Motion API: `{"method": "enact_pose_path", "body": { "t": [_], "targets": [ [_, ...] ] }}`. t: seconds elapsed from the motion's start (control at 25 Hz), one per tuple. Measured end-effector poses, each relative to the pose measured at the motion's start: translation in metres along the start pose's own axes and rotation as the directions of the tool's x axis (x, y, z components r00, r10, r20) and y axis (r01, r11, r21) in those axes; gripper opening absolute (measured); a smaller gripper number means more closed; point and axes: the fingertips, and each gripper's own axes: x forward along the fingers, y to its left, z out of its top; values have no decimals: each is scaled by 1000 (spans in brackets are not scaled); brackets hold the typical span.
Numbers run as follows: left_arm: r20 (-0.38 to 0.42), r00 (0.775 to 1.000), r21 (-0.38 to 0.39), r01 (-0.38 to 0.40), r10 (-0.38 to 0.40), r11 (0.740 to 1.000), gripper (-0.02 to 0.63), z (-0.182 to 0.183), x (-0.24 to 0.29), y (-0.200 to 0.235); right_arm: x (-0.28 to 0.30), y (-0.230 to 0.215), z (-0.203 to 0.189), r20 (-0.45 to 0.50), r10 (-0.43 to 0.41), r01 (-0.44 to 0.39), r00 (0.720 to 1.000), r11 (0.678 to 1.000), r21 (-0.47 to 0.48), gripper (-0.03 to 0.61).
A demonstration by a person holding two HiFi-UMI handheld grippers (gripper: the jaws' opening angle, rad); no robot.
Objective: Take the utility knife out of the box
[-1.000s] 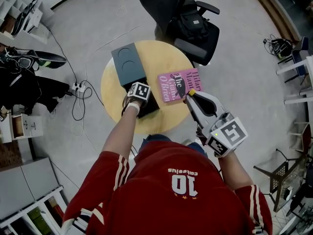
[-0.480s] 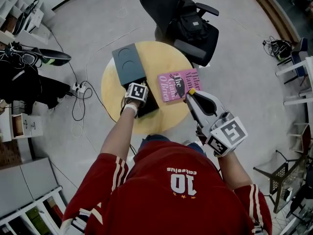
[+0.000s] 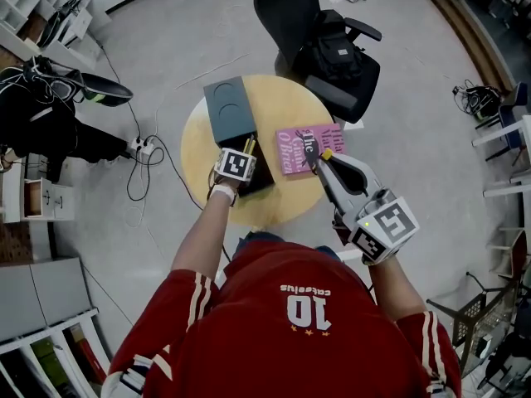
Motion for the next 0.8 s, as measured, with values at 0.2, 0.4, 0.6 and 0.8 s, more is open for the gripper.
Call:
{"method": "enact_pose_path", "body": {
  "t": [0.2, 0.4, 0.6, 0.8],
  "targets": [
    [166, 986, -5, 35, -33, 999, 129, 28, -48, -14, -3, 5, 10, 19, 16, -16, 1000, 1000, -10, 21],
    [323, 945, -1, 47, -44, 999, 129, 61, -101, -25, -4, 5, 13, 32, 33, -33, 999, 999, -16, 21],
    [464, 882, 23, 84, -85, 996, 129, 91, -160, -39, -5, 8, 20, 49, 45, -44, 998, 999, -22, 21],
    [601, 779, 89, 160, -182, 983, 129, 117, -231, -64, -7, 13, 29, 66, 59, -58, 996, 998, -28, 21]
  ]
}}
